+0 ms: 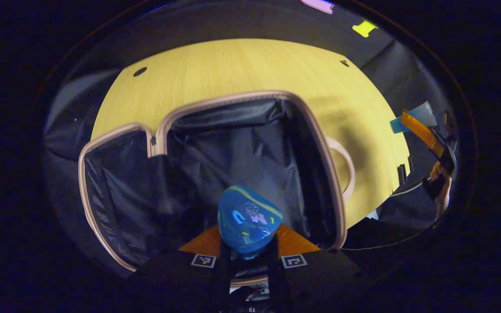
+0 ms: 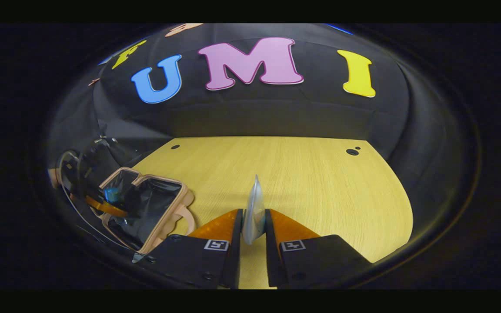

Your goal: First open the suitcase, pack the skin care products into it, and then close the suitcase.

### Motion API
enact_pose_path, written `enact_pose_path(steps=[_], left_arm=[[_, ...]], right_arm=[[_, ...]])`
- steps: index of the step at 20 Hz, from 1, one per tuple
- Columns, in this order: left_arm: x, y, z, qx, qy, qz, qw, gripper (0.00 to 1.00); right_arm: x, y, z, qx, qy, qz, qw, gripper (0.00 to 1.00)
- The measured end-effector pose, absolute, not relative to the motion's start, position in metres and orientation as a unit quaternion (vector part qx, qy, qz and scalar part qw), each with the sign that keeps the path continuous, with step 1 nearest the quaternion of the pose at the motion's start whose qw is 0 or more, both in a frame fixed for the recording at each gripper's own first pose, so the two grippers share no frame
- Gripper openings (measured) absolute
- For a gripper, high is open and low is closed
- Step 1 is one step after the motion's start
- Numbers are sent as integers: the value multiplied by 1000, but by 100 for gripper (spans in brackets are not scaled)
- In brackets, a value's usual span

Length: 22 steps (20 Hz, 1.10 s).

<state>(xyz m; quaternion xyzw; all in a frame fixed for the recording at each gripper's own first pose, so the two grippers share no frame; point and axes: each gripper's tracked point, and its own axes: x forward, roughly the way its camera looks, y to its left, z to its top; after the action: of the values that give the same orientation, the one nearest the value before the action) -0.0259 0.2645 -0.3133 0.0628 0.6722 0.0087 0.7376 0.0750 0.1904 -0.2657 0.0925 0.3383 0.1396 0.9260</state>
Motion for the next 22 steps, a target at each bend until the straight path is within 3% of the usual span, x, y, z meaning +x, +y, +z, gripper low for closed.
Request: enact_pose_path(steps=[2, 3, 7, 8, 9, 10, 12, 13, 14, 16, 17, 18, 19, 20, 22], left_arm=[[-44, 267, -337, 75, 696, 30, 713, 40], [-49, 265, -342, 68, 704, 39, 706, 40], [-43, 263, -350, 19, 701, 48, 712, 39], [-40, 261, -352, 15, 696, 45, 717, 47], [-38, 259, -353, 14, 691, 44, 721, 49], [-36, 256, -351, 14, 687, 45, 725, 58], [-34, 252, -343, 25, 671, 41, 740, 72], [-28, 252, -332, 35, 651, 39, 757, 75], [-23, 250, -322, 43, 630, 32, 775, 81], [-10, 248, -290, 49, 581, 21, 812, 85], [-8, 247, -276, 43, 560, 16, 827, 87], [-8, 249, -257, 35, 540, 12, 841, 88], [-10, 255, -241, 29, 521, 13, 853, 88], [-15, 263, -225, 30, 503, 13, 864, 89], [-32, 309, -201, 69, 458, 40, 885, 90]], right_arm=[[64, 195, -260, 87, 338, 139, 927, 25], [61, 197, -259, 83, 339, 139, 927, 28], [40, 213, -257, 78, 350, 145, 922, 28], [38, 219, -256, 75, 350, 148, 922, 28], [35, 223, -255, 70, 350, 152, 922, 28], [31, 229, -253, 66, 352, 156, 921, 21], [27, 244, -252, 65, 359, 168, 916, 21], [26, 251, -251, 67, 362, 175, 913, 28], [23, 261, -249, 68, 365, 184, 910, 21], [17, 284, -246, 79, 377, 206, 899, 22], [14, 301, -246, 97, 386, 221, 890, 28], [11, 319, -247, 119, 401, 235, 877, 22], [8, 337, -249, 140, 419, 248, 862, 22], [6, 355, -252, 156, 436, 257, 848, 29], [3, 390, -268, 162, 469, 273, 824, 28]])
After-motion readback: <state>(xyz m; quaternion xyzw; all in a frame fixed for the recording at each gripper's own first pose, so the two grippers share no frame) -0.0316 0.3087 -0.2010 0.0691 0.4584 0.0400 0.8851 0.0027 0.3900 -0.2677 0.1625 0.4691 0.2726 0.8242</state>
